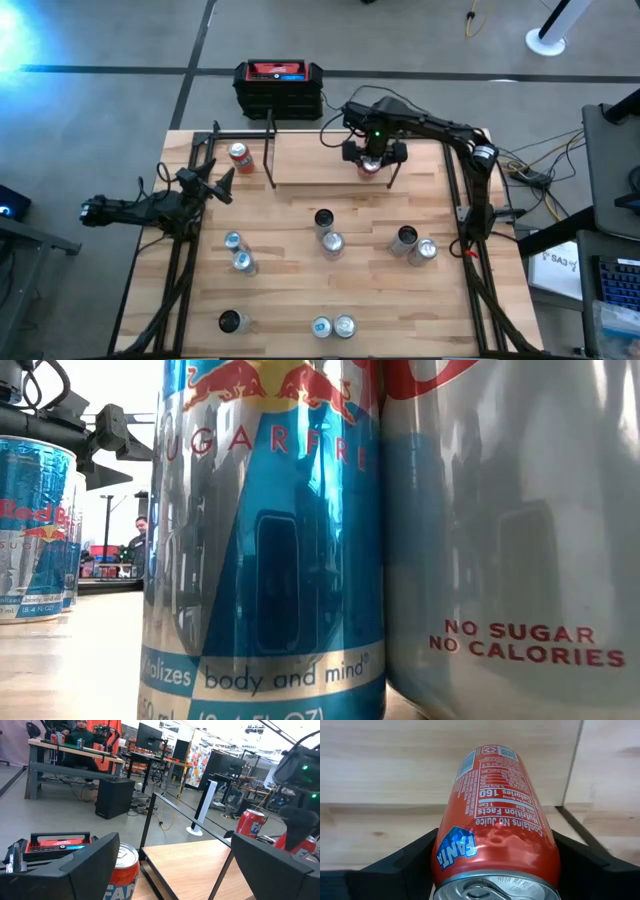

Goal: Place canned beverage on shelf
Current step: Put the bottom red soda can on the shelf aligned with the other red soda can

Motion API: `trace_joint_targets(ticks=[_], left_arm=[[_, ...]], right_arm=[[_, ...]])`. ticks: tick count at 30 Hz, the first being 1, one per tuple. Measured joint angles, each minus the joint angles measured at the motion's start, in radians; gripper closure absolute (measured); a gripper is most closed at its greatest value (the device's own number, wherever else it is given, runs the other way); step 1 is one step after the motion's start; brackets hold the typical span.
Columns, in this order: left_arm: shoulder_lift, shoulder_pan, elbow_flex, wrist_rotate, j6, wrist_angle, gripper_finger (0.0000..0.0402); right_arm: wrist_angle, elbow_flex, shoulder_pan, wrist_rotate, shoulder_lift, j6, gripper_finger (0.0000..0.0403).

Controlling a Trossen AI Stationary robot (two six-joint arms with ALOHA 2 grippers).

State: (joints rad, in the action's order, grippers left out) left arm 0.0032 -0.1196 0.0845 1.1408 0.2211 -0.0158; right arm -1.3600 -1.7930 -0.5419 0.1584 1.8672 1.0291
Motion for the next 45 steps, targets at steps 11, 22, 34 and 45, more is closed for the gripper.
trace_joint_targets(ticks=[11,22,34,45], left_arm=[[0.0,0.0,0.0,0.0,0.0,0.0,0.0033],[0.0,0.0,0.0,0.0,0.0,0.0,0.0033],[0.0,0.0,0.0,0.0,0.0,0.0,0.0033],[0.0,0.0,0.0,0.0,0.0,0.0,0.0033]], right_arm=[[0.027,-0.004,0.0,0.025,0.011,0.009,0.0104],[0.053,-0.002,0.0,0.014,0.011,0.019,0.0047],[0.048,-0.002,0.017,-0.037,-0.004,0.017,0.0044],[0.062,-0.002,0.024,-0.076,-0.066,-0.136,0.0044]])
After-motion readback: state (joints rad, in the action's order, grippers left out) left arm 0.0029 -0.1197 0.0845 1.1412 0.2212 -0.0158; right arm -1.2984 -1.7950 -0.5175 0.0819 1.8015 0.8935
